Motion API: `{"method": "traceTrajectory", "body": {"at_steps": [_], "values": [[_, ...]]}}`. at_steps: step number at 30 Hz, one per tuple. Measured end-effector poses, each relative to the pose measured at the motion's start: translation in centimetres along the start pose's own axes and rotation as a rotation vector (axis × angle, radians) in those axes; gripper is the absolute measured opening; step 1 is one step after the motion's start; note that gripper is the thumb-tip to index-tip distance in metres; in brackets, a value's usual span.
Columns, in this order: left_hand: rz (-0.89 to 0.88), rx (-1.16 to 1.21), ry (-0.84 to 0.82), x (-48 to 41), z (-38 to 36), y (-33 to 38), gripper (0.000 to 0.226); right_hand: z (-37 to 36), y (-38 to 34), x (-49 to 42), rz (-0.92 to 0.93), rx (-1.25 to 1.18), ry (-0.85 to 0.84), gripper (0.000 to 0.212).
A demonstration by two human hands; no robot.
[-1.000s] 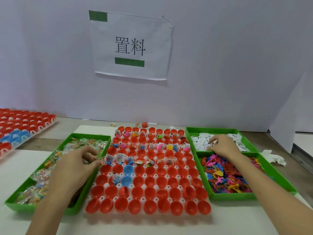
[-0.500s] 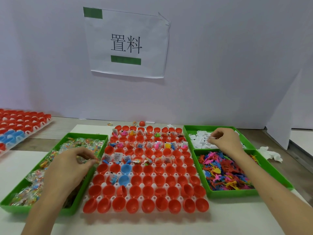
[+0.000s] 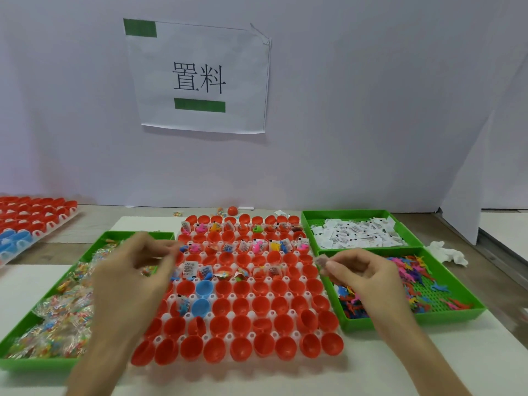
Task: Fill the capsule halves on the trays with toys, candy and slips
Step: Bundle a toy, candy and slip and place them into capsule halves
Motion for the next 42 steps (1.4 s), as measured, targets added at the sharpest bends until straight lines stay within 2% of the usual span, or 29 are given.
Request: {"method": "traceTrajectory", "body": {"at_steps": [4, 6, 12, 17, 21, 25, 27, 29, 31, 34, 37, 42], "values": [[0.198, 0.374, -0.408, 3.9, -6.3, 2.8, 0.021, -2.2, -2.0, 1.6, 0.028, -0.110, -0.131, 0.013], [0.243, 0.410, -0.495, 5.5, -8.4, 3.3, 0.025, -2.8, -2.7, 2.3, 0.046, -0.150, -0.175, 0.013], [0.376, 0.521, -0.537, 7.9, -9.9, 3.2, 0.025, -3.9, -3.7, 3.3, 0.085, -0.244, -0.154, 0.010], [0.422, 0.628, -0.618, 8.5, -10.1, 3.3, 0.019, -4.1, -3.6, 3.8, 0.141, -0.069, -0.131, 0.011], [0.366, 0.608, -0.616, 8.8, -9.9, 3.3, 0.018, -4.2, -3.7, 4.2, 0.218, 0.005, -0.140, 0.016], [0.318, 0.611, -0.591, 8.8, -9.8, 3.1, 0.019, -4.4, -3.9, 4.1, 0.188, -0.054, -0.184, 0.009], [0.309, 0.615, -0.587, 9.0, -9.8, 3.1, 0.020, -3.1, -3.7, 3.2, 0.174, -0.077, -0.151, 0.008], [0.311, 0.614, -0.587, 9.1, -10.0, 3.0, 0.020, -0.4, -3.0, 1.9, 0.175, 0.042, -0.039, 0.007], [0.316, 0.604, -0.613, 9.4, -10.3, 3.0, 0.019, 2.5, -1.6, 0.6, 0.163, 0.354, 0.043, 0.019], [0.318, 0.573, -0.672, 10.0, -10.7, 3.1, 0.019, 5.2, 1.2, -0.1, 0.025, 0.686, 0.015, 0.024], [0.335, 0.591, -0.700, 10.3, -10.9, 3.4, 0.019, 6.8, 2.9, -0.2, -0.092, 0.789, -0.011, 0.033], [0.337, 0.572, -0.676, 10.0, -10.8, 3.2, 0.017, 7.7, 3.2, -0.3, -0.130, 0.817, 0.055, 0.031]]}}
Point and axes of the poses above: each hand's wrist, its own x-axis away from the middle knuckle, its own z-axis out of the back of the hand, y = z × x, the point moved 5 cm from there along -x, towards the middle knuckle, and after that the axes turned 10 degrees about z, right-handed, at the moved point
